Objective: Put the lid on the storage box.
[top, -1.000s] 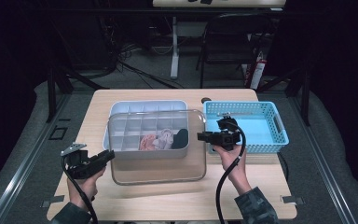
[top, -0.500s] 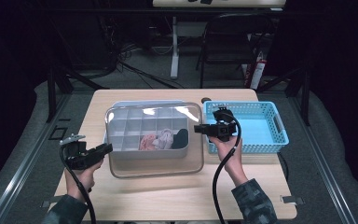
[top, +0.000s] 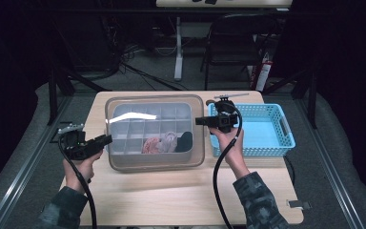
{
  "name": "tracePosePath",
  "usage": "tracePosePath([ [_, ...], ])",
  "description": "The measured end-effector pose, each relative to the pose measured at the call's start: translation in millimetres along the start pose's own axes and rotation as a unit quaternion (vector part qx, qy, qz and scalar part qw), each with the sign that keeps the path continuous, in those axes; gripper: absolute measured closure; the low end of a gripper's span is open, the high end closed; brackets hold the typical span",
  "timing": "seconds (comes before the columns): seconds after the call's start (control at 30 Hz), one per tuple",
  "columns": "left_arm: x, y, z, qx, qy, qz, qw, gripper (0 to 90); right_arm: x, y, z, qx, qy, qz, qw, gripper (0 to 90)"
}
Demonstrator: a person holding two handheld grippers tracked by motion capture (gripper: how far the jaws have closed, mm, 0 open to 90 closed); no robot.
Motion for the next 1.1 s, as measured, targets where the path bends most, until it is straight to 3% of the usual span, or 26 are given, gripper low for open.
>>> tracePosePath([
  [0.2, 6.2, -14.1, 9.5, 0.005, -0.011, 0.005, 0.9999, 69.2, 12.7, -15.9, 1.2, 0.005, 0.0, 0.005, 1.0, 66.6],
  [0.63, 20.2, -33.0, 25.1, -0.006, -0.017, 0.013, 0.9997, 68.5, 31.1, -36.4, -0.2, 0.019, 0.001, 0.018, 0.9997, 66.5],
  [0.8, 26.4, -33.0, 30.6, -0.007, -0.022, 0.016, 0.9996, 68.4, 40.0, -38.7, -2.0, 0.021, 0.001, 0.022, 0.9995, 66.6],
  [1.1, 37.0, -33.2, 35.9, -0.011, -0.022, 0.018, 0.9995, 67.3, 51.9, -37.4, -11.2, 0.026, -0.003, 0.004, 0.9996, 66.4],
])
Point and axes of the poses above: each handheld gripper's, and its own axes: x roughly forward along the jaws, y roughly out of its underside, z roughly to its left, the point moved 10 cm from there along x, roughly forward along the jaws, and after that the axes turned 5 degrees about -z, right-handed, at the moved point
